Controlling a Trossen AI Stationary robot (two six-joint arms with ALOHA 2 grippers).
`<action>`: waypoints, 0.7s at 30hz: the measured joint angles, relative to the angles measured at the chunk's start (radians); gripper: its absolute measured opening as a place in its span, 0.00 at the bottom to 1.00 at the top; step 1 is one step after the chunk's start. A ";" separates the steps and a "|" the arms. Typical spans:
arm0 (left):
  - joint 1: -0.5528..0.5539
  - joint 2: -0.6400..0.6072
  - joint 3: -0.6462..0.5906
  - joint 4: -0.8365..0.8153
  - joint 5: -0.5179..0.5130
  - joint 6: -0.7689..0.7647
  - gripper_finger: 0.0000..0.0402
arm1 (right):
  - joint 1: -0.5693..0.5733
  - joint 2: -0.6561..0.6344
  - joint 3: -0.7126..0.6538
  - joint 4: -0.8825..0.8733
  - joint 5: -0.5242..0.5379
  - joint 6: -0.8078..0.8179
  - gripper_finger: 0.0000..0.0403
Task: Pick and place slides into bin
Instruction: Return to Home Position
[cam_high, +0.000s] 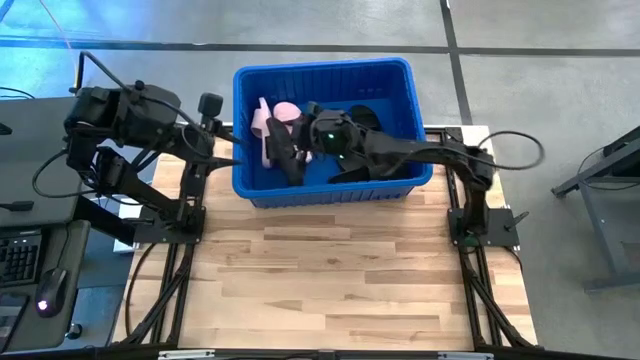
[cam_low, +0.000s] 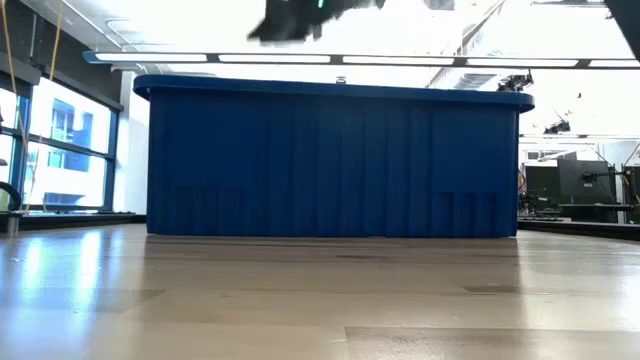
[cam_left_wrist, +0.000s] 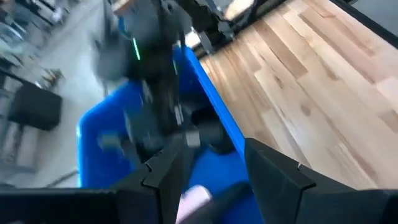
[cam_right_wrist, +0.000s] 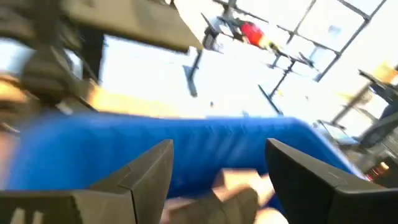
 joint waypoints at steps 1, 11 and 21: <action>0.000 0.000 0.000 -0.018 0.000 -0.012 0.39 | 0.024 -0.025 0.018 -0.034 0.003 0.009 0.60; -0.043 -0.121 -0.002 -0.047 0.023 -0.035 0.39 | 0.276 -0.239 0.257 -0.858 -0.027 0.309 0.60; -0.059 -0.395 -0.209 -0.040 0.011 -0.097 0.39 | 0.527 -0.436 0.172 -1.026 0.295 0.635 0.60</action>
